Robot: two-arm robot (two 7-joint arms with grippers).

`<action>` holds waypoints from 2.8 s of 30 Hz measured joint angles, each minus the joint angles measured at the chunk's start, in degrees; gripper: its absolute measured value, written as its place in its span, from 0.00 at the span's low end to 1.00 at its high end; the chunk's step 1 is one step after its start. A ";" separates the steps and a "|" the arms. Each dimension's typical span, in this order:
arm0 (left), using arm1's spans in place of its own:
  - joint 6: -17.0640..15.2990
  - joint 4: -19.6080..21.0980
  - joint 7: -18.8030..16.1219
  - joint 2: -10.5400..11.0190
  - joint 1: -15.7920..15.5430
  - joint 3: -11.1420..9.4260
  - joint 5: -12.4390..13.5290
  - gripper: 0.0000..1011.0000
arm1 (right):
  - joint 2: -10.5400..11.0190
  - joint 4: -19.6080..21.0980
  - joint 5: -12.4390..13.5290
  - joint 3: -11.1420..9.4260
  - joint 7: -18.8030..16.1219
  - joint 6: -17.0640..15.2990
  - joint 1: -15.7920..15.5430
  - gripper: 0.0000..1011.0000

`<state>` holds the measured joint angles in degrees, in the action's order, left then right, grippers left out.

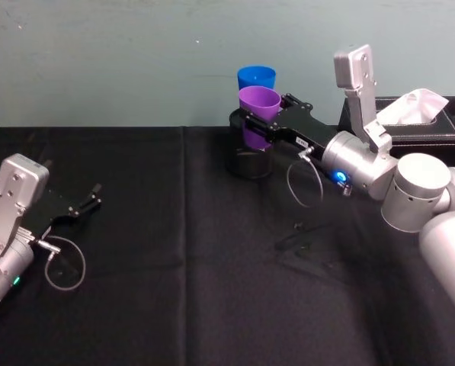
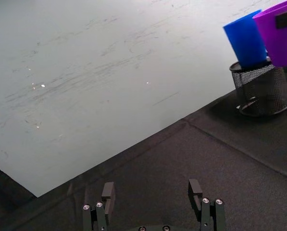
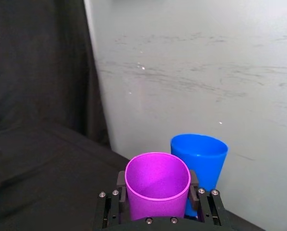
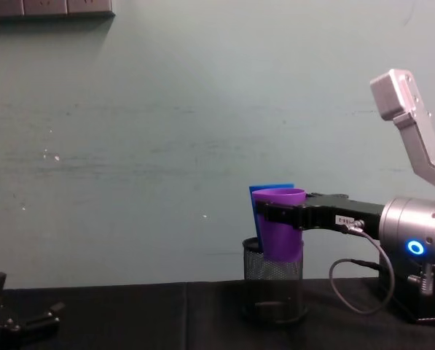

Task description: Pick up one cup with a gripper and tap it against the other cup.

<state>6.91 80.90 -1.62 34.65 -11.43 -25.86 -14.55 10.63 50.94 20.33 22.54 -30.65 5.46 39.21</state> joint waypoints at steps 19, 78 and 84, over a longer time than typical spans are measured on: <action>0.00 0.00 0.00 0.00 0.00 0.00 0.00 0.99 | 7.87 20.37 3.30 0.65 -1.47 -1.95 -15.95 0.72; 0.00 0.00 0.00 0.00 0.00 0.00 0.00 0.99 | 6.94 17.31 -0.79 -0.38 1.05 5.53 -23.55 0.72; 0.00 0.00 0.00 0.00 0.00 0.00 0.00 0.99 | 6.84 17.16 -0.87 -0.38 1.09 4.96 -23.48 0.72</action>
<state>6.91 80.90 -1.62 34.65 -11.43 -25.86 -14.54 17.46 68.11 19.47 22.15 -29.56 10.43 15.73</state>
